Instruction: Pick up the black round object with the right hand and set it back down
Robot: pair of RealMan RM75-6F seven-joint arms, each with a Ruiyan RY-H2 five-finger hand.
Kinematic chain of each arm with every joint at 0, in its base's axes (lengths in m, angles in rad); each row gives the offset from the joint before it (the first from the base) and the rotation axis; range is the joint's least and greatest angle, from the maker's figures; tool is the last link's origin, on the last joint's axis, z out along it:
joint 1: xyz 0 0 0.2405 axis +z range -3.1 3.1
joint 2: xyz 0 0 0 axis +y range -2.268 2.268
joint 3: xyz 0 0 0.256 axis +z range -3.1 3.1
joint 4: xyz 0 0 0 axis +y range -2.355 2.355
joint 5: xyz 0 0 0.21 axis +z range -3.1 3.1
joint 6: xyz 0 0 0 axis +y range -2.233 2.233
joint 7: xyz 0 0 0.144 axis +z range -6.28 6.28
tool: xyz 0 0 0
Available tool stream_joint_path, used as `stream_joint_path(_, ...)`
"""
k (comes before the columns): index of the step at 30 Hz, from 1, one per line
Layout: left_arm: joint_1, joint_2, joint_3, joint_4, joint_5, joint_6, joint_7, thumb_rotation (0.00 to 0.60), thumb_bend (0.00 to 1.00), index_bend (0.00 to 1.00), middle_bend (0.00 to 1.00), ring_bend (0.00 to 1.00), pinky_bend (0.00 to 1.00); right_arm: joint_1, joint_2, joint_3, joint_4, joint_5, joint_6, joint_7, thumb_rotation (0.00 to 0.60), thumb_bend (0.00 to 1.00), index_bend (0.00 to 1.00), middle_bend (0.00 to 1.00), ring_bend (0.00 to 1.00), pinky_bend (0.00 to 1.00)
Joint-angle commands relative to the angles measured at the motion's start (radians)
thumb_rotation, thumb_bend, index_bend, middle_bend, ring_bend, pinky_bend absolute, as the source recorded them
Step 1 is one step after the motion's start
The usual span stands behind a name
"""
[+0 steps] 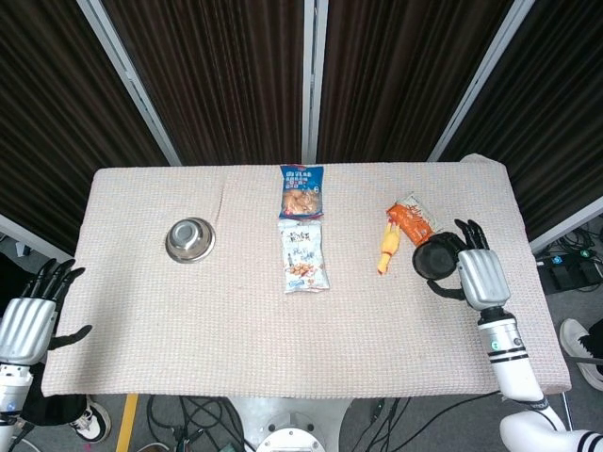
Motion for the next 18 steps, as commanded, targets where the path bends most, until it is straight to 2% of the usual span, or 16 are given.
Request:
stream_joint_path(1, 0.000, 0.000, 0.000, 0.000, -0.003, -0.003, 0.000, 0.600, 0.06, 0.14, 0.08, 0.00, 0.18, 0.045, -0.046, -0.010, 0.104, 0.179, -0.192, -0.069, 0.600, 0.16, 0.35, 0.43, 0.06, 0.00)
stream_joint_path(7, -0.003, 0.000, -0.002, -0.006, -0.004, -0.005, 0.002, 0.600, 0.06, 0.14, 0.08, 0.00, 0.18, 0.000, 0.028, 0.068, -0.113, -0.107, 0.068, 0.154, 0.600, 0.16, 0.35, 0.45, 0.08, 0.00)
stream_joint_path(9, -0.004, -0.004, -0.001, -0.006, -0.003, -0.007, 0.006, 0.600, 0.06, 0.14, 0.08, 0.00, 0.18, -0.024, 0.046, 0.081, -0.159, -0.218, 0.177, 0.235, 0.600, 0.15, 0.35, 0.45, 0.08, 0.00)
stream_joint_path(12, -0.004, -0.006, 0.002, -0.004, -0.002, -0.008, 0.009, 0.600, 0.06, 0.14, 0.08, 0.00, 0.18, -0.058, 0.050, 0.083, -0.165, -0.303, 0.295, 0.297, 0.600, 0.15, 0.35, 0.45, 0.08, 0.00)
stream_joint_path(15, -0.004, -0.003, 0.001, -0.004, -0.003, -0.008, 0.005, 0.600, 0.06, 0.14, 0.08, 0.00, 0.18, -0.069, 0.037, 0.065, -0.116, -0.265, 0.284, 0.290, 0.600, 0.15, 0.36, 0.45, 0.08, 0.00)
stream_joint_path(18, -0.004, -0.002, 0.002, -0.003, -0.001, -0.006, 0.002, 0.600, 0.06, 0.14, 0.08, 0.00, 0.18, -0.049, 0.009, 0.022, -0.024, -0.138, 0.131, 0.258, 0.600, 0.15, 0.36, 0.47, 0.09, 0.00)
